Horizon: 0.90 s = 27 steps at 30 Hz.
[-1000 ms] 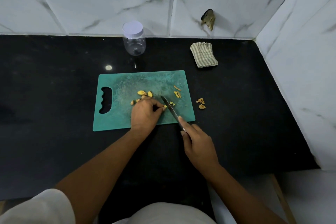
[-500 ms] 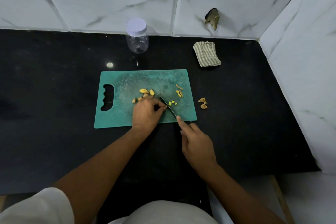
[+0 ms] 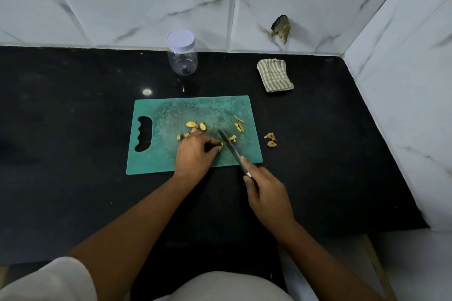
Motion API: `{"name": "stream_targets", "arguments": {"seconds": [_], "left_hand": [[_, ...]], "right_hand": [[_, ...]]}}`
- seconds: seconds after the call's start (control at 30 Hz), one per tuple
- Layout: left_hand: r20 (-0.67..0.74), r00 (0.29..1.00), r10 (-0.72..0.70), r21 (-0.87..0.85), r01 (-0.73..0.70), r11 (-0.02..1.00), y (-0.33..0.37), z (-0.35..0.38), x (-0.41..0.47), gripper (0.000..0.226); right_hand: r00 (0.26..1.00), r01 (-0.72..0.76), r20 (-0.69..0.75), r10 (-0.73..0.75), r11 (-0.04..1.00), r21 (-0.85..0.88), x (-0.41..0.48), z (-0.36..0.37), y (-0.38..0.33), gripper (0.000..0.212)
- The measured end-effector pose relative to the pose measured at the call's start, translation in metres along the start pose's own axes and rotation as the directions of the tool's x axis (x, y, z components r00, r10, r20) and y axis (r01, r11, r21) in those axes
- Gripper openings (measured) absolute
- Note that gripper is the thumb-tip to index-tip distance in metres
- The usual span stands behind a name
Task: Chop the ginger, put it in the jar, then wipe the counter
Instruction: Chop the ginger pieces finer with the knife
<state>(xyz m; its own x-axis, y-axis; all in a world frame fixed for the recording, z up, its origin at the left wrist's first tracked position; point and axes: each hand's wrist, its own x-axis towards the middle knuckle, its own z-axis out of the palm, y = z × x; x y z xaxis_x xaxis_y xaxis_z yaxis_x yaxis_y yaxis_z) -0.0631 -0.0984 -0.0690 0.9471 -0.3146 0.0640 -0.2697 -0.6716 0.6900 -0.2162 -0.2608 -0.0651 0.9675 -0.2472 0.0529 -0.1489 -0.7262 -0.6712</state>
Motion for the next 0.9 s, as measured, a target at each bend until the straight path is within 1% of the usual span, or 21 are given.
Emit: {"name": "stream_targets", "arguments": {"seconds": [0.07, 0.13, 0.17, 0.27, 0.37, 0.53, 0.63, 0.9], "left_hand": [[-0.01, 1.0, 0.004, -0.036, -0.005, 0.999, -0.002, -0.001, -0.002, 0.014], [-0.038, 0.999, -0.021, -0.091, 0.018, 0.996, -0.002, -0.003, -0.004, 0.013], [-0.054, 0.998, -0.043, -0.109, 0.037, 0.993, -0.002, -0.004, -0.005, 0.016], [-0.075, 0.994, -0.075, -0.112, 0.066, 0.991, -0.003, -0.003, -0.005, 0.023], [-0.077, 0.996, -0.054, -0.092, 0.046, 0.995, -0.002, -0.004, -0.005, 0.022], [-0.076, 0.997, -0.017, -0.054, 0.013, 0.998, -0.005, -0.004, -0.005, 0.021], [-0.071, 0.997, -0.016, -0.043, 0.013, 0.999, -0.005, -0.004, -0.005, 0.02], [-0.062, 0.998, -0.026, -0.045, 0.023, 0.999, -0.004, -0.004, -0.005, 0.023]], "right_hand": [[0.999, 0.029, 0.034, -0.027, 0.998, -0.054, -0.003, -0.005, 0.002, 0.054], [0.996, 0.069, 0.067, -0.06, 0.988, -0.14, -0.006, -0.011, 0.006, 0.054], [0.993, 0.097, 0.089, -0.082, 0.978, -0.186, -0.006, -0.015, 0.008, 0.055], [0.972, 0.209, 0.169, -0.162, 0.925, -0.317, 0.002, -0.024, 0.019, 0.054], [0.953, 0.283, 0.219, -0.209, 0.874, -0.396, 0.016, -0.036, 0.029, 0.055], [0.958, 0.28, 0.182, -0.223, 0.871, -0.403, 0.049, -0.051, 0.046, 0.051], [0.953, 0.296, 0.191, -0.234, 0.847, -0.441, 0.072, -0.056, 0.051, 0.051], [0.944, 0.315, 0.231, -0.234, 0.844, -0.434, 0.118, -0.064, 0.05, 0.047]]}}
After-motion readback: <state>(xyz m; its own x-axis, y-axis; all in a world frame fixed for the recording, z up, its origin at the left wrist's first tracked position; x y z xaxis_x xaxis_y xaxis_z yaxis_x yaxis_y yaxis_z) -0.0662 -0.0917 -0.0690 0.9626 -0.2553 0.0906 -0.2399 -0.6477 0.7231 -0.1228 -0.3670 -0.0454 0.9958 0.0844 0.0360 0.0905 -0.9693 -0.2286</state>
